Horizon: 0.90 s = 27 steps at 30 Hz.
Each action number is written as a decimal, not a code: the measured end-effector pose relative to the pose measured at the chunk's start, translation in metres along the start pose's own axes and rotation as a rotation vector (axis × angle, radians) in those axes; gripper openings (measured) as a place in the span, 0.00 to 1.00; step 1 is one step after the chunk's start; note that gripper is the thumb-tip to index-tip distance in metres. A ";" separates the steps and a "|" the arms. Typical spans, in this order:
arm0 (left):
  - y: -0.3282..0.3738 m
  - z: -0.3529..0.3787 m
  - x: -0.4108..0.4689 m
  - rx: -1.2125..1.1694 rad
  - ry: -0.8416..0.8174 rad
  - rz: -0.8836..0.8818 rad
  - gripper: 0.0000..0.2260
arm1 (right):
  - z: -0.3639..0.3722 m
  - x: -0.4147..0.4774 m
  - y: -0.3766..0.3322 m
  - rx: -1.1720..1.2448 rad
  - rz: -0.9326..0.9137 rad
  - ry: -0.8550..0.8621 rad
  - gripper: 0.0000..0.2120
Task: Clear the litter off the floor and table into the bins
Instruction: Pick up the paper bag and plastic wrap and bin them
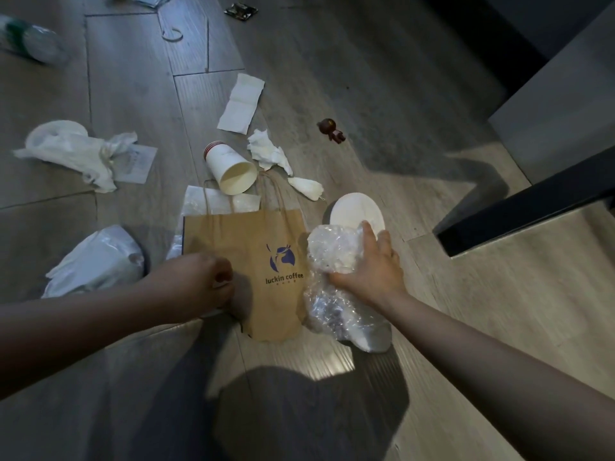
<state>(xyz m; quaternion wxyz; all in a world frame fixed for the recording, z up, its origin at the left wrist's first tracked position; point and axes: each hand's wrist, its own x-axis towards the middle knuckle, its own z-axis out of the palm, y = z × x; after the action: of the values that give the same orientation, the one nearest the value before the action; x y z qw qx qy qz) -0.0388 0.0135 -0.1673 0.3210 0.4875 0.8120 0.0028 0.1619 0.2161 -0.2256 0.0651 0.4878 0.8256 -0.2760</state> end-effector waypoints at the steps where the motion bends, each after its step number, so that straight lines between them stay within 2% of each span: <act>1: 0.000 0.000 0.001 0.006 0.006 0.002 0.10 | -0.004 -0.002 0.003 0.042 -0.003 0.016 0.58; 4: -0.003 0.002 0.005 0.012 0.033 0.007 0.14 | -0.018 -0.012 0.016 0.114 -0.020 0.086 0.57; 10: -0.014 0.005 0.010 0.015 0.128 -0.029 0.29 | -0.030 -0.034 0.045 0.087 0.025 0.140 0.57; 18: -0.028 0.017 0.027 -0.104 0.158 -0.267 0.51 | -0.016 -0.042 0.041 0.103 0.014 0.105 0.57; 21: -0.024 0.018 0.036 -0.132 0.197 -0.280 0.51 | -0.015 -0.041 0.040 0.097 0.029 0.089 0.58; 24: -0.003 0.013 0.047 -0.005 0.197 -0.170 0.50 | -0.018 -0.040 0.045 0.107 0.054 0.102 0.59; 27: 0.030 0.010 0.056 -0.041 0.151 -0.073 0.48 | -0.022 -0.041 0.054 0.123 0.078 0.122 0.58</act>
<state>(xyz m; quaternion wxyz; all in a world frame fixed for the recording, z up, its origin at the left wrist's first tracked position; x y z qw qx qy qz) -0.0280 0.0711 -0.1946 0.2684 0.4493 0.8509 0.0445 0.2321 0.2165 -0.2132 -0.0045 0.5384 0.7901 -0.2931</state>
